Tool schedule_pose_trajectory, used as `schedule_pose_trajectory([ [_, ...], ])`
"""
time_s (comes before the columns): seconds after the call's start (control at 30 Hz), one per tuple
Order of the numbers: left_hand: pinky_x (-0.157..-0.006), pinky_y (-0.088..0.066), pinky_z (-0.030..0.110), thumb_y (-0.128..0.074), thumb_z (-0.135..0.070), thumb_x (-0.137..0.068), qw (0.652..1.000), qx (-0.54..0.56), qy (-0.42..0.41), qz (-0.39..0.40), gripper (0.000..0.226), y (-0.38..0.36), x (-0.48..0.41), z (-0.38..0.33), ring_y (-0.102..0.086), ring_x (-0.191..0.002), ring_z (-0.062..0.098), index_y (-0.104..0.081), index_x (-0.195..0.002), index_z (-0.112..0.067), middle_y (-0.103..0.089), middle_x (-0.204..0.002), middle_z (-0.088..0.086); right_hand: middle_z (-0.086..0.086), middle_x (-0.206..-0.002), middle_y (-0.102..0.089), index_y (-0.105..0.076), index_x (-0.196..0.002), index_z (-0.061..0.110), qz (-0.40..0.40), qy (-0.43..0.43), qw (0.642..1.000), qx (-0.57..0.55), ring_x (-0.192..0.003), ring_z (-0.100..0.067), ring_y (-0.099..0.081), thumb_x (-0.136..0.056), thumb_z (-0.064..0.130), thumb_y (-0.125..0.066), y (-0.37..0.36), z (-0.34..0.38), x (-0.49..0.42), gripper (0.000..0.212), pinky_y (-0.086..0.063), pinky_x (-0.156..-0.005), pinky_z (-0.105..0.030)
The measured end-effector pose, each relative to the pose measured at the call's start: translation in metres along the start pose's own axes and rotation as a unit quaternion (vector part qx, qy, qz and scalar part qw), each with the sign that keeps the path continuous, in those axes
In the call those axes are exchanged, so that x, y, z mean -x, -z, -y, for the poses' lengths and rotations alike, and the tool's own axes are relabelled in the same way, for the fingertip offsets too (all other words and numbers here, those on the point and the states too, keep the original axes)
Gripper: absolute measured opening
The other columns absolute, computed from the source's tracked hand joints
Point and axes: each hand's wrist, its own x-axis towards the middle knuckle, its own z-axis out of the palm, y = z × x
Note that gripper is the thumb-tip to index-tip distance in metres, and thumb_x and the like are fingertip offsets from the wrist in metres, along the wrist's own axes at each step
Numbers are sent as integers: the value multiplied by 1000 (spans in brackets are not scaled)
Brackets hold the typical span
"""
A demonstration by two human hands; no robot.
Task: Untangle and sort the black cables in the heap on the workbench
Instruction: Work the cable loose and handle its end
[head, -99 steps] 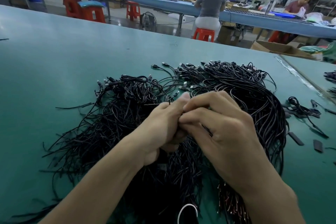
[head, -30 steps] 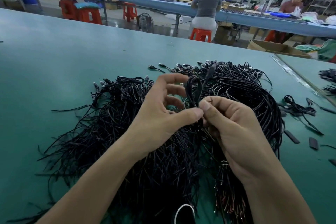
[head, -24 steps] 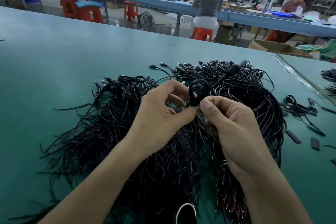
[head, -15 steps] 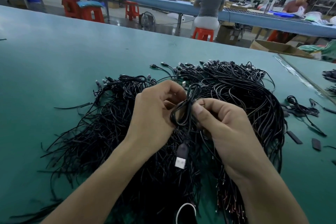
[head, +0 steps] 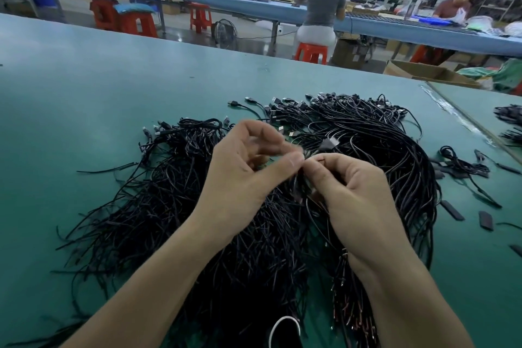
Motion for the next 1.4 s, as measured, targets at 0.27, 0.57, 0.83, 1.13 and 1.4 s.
schedule_pose_trajectory([
  [0.27,-47,-46,20,-75,-48,-78,986,-78,113,98,32,7,-2,1,-62,-50,11,-63,-100,-27,-71,-66,0,6,-72,-71,-72,-78,14,-7,25,1000,-5,-68,-1,-64,-95,9,-63,2,-1,-1,20,-50,-66,-12],
  [0.57,-36,-38,18,-69,-30,-93,983,-155,60,82,6,11,-1,-1,-52,-30,13,-69,-87,-32,-62,-50,2,7,-81,-69,-69,-77,29,-27,105,987,116,-77,-4,-64,-91,13,-69,-1,-5,-1,21,-47,-70,-11],
  [0.83,-68,-59,23,-51,4,-99,983,75,149,73,20,8,-4,-7,-75,-80,20,-68,-105,-5,-77,-88,11,11,-75,-72,-71,-81,22,1,85,993,81,-70,-1,-66,-92,13,-68,-1,-6,-3,14,-49,-65,-13],
  [1.13,-62,-53,18,-46,-48,-95,974,141,178,6,46,-1,-3,-19,-71,-76,12,-65,-116,-12,-77,-99,8,14,-71,-70,-72,-81,23,14,78,994,74,-66,3,-61,-93,13,-67,-2,-10,-2,17,-46,-63,-10],
  [1.4,-98,-43,40,-44,-65,-88,981,121,150,25,56,0,-3,-14,-71,-102,17,-79,-88,-21,-77,-103,6,8,-79,-73,-73,-90,23,-7,64,991,120,-74,-8,-67,-92,17,-69,-3,-14,-2,7,-53,-65,-20],
])
